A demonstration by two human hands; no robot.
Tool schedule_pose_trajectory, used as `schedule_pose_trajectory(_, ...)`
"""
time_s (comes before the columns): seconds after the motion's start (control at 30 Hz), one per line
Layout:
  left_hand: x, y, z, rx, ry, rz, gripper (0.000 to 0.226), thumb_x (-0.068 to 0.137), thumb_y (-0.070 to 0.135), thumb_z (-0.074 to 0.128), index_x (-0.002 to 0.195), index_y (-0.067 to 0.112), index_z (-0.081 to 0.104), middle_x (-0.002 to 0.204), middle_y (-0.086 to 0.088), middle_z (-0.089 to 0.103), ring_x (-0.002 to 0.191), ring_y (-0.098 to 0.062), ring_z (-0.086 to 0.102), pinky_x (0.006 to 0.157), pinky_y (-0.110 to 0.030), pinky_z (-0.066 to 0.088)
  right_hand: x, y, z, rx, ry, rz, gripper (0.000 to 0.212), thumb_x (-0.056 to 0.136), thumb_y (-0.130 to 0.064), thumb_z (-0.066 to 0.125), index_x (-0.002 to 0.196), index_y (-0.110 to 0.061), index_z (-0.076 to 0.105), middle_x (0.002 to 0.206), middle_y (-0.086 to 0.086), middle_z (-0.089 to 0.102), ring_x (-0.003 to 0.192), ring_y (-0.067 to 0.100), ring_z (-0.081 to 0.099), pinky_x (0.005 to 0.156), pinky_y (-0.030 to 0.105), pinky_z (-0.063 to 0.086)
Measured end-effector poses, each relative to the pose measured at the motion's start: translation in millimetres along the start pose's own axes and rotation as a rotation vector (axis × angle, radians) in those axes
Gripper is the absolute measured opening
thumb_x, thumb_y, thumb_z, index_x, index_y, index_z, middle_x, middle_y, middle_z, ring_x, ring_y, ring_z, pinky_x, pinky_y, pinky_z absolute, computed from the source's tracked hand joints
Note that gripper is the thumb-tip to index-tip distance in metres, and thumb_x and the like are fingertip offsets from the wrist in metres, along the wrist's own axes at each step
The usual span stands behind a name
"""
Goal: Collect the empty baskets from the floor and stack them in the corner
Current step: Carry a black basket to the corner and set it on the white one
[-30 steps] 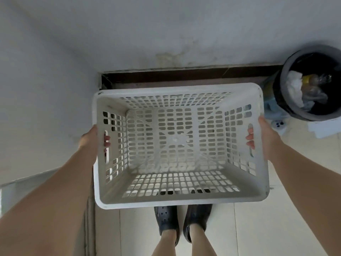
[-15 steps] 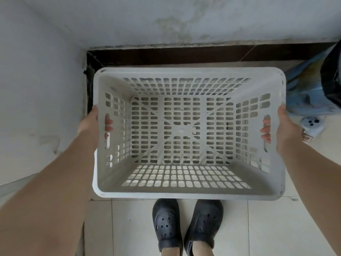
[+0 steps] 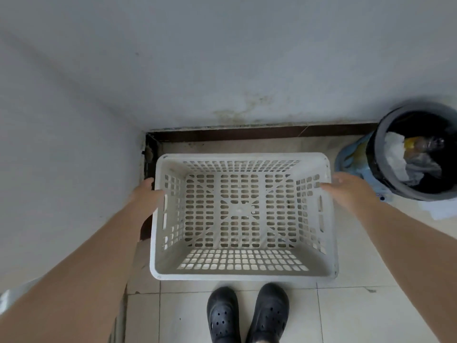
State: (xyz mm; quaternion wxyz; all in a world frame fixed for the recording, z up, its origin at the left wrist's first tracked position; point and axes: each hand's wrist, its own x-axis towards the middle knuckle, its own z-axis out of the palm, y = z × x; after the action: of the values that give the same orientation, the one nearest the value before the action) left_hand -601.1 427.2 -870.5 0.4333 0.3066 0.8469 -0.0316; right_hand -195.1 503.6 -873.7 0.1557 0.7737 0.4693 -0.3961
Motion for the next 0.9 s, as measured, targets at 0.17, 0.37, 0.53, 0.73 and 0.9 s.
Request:
schedule_pose_trajectory(0.17,-94.1,90.6,-78.9,0.609,0.128,0.219,0.047,0.099,0.033,0.038,0.145,0.022,0.035,0.134,-0.006,0.052,0.118,-0.026,0.052,0.094,-0.039,0.044,-93.7,-81.9,-110.7,-0.36,0.069,-0.307,0.05,0.094,-0.044,0.044,0.136,-0.018,0.048,0.138,0.003,0.051,0.124,0.024,0.05,0.095,0.036,0.043)
schedule_pose_trajectory(0.37,-236.6,191.6,-195.6,0.787,0.331,0.426,0.049,0.1,0.037,0.031,0.146,0.02,0.033,0.144,-0.004,0.043,0.129,-0.023,0.042,0.098,-0.037,0.039,-233.7,-144.9,-251.6,-0.677,0.35,-0.551,0.055,0.094,-0.05,0.042,0.145,-0.026,0.04,0.143,-0.001,0.046,0.126,0.022,0.048,0.097,0.034,0.042)
schedule_pose_trajectory(0.53,-360.0,250.9,-287.5,0.762,0.546,0.539,0.049,0.1,0.042,0.033,0.143,0.02,0.037,0.14,0.0,0.046,0.129,-0.02,0.042,0.097,-0.034,0.038,-356.0,-160.1,-366.6,-0.64,0.609,-0.617,0.052,0.094,-0.049,0.043,0.14,-0.024,0.045,0.137,-0.001,0.05,0.125,0.022,0.049,0.095,0.033,0.042)
schedule_pose_trajectory(0.73,-495.3,299.9,-381.5,0.661,0.819,0.677,0.046,0.098,0.043,0.038,0.136,0.019,0.047,0.133,0.0,0.052,0.124,-0.02,0.047,0.093,-0.032,0.039,-494.6,-157.7,-481.7,-0.599,0.889,-0.603,0.052,0.094,-0.05,0.042,0.137,-0.022,0.047,0.133,0.001,0.052,0.122,0.024,0.049,0.095,0.034,0.042)
schedule_pose_trajectory(0.9,-578.2,326.5,-435.9,0.617,0.956,0.835,0.044,0.097,0.042,0.041,0.133,0.018,0.05,0.132,0.001,0.054,0.123,-0.021,0.047,0.09,-0.032,0.039,-584.2,-142.8,-536.5,-0.621,1.073,-0.515,0.053,0.095,-0.051,0.039,0.14,-0.022,0.044,0.134,0.001,0.051,0.124,0.024,0.046,0.093,0.034,0.038)
